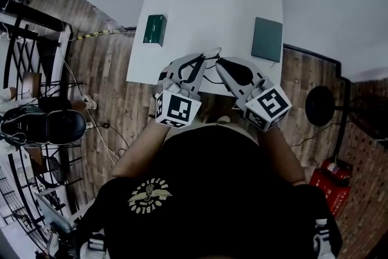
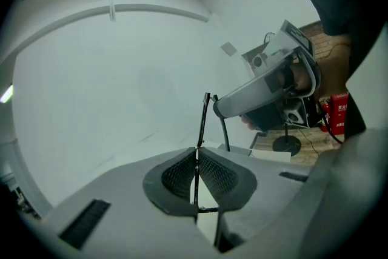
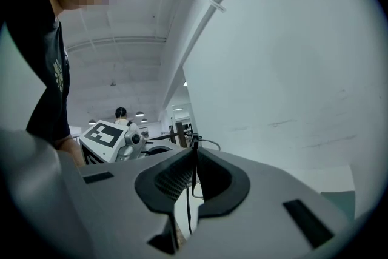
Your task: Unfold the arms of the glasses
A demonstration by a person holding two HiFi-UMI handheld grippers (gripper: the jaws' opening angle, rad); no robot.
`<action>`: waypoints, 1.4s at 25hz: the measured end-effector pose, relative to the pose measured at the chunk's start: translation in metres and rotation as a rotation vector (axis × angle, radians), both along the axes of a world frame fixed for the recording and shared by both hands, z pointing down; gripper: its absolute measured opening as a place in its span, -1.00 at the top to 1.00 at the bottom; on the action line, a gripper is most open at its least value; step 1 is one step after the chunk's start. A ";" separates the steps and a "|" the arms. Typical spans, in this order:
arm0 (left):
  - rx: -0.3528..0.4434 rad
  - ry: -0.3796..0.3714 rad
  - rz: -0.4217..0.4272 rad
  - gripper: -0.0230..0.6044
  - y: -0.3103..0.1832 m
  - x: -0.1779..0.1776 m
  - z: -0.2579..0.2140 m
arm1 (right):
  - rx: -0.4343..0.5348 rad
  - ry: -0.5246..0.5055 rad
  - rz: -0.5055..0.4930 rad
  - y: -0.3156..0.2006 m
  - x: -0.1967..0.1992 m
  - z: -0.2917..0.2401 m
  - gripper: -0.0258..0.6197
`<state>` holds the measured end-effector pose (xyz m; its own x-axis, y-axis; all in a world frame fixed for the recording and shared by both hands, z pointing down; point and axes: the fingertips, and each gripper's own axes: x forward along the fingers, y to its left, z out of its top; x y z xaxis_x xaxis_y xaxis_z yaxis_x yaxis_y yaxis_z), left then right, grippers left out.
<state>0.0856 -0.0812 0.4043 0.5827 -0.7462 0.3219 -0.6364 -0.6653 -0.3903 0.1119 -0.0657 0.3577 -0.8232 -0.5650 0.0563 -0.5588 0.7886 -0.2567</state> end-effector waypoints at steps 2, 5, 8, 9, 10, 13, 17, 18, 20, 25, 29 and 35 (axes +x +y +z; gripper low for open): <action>0.010 -0.050 0.017 0.86 -0.003 -0.003 0.001 | -0.001 0.014 -0.004 -0.002 -0.002 0.003 0.86; 0.021 -0.112 0.039 0.86 -0.005 -0.007 0.004 | -0.015 0.042 -0.004 -0.005 -0.004 0.007 0.86; 0.017 -0.139 0.060 0.86 -0.009 -0.012 0.006 | -0.048 0.044 0.009 -0.009 -0.009 0.007 0.86; 0.015 -0.145 0.068 0.86 -0.010 -0.014 0.007 | -0.051 0.049 0.009 -0.010 -0.010 0.009 0.86; 0.013 -0.151 0.076 0.86 -0.012 -0.015 0.008 | -0.051 0.057 0.009 -0.011 -0.012 0.010 0.86; 0.004 -0.169 0.103 0.86 -0.018 -0.021 0.012 | -0.049 0.093 0.009 -0.016 -0.018 0.017 0.86; 0.005 -0.208 0.136 0.86 -0.029 -0.036 0.013 | -0.075 0.119 0.022 -0.026 -0.030 0.022 0.86; 0.006 -0.220 0.147 0.86 -0.032 -0.040 0.013 | -0.080 0.125 0.024 -0.028 -0.034 0.023 0.86; 0.007 -0.247 0.173 0.86 -0.037 -0.047 0.013 | -0.092 0.138 0.026 -0.032 -0.041 0.024 0.86; 0.013 -0.318 0.238 0.86 -0.049 -0.063 0.014 | -0.121 0.176 0.032 -0.040 -0.056 0.031 0.86; 0.008 -0.357 0.290 0.86 -0.058 -0.079 0.018 | -0.155 0.212 0.031 -0.048 -0.072 0.038 0.86; 0.009 -0.438 0.349 0.86 -0.065 -0.107 0.022 | -0.186 0.287 0.031 -0.053 -0.100 0.045 0.85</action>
<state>-0.0215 -0.1462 0.4263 0.6092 -0.5364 0.5840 -0.1560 -0.8032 -0.5750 0.0114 -0.1184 0.4023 -0.7415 -0.5475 0.3879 -0.6519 0.7246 -0.2235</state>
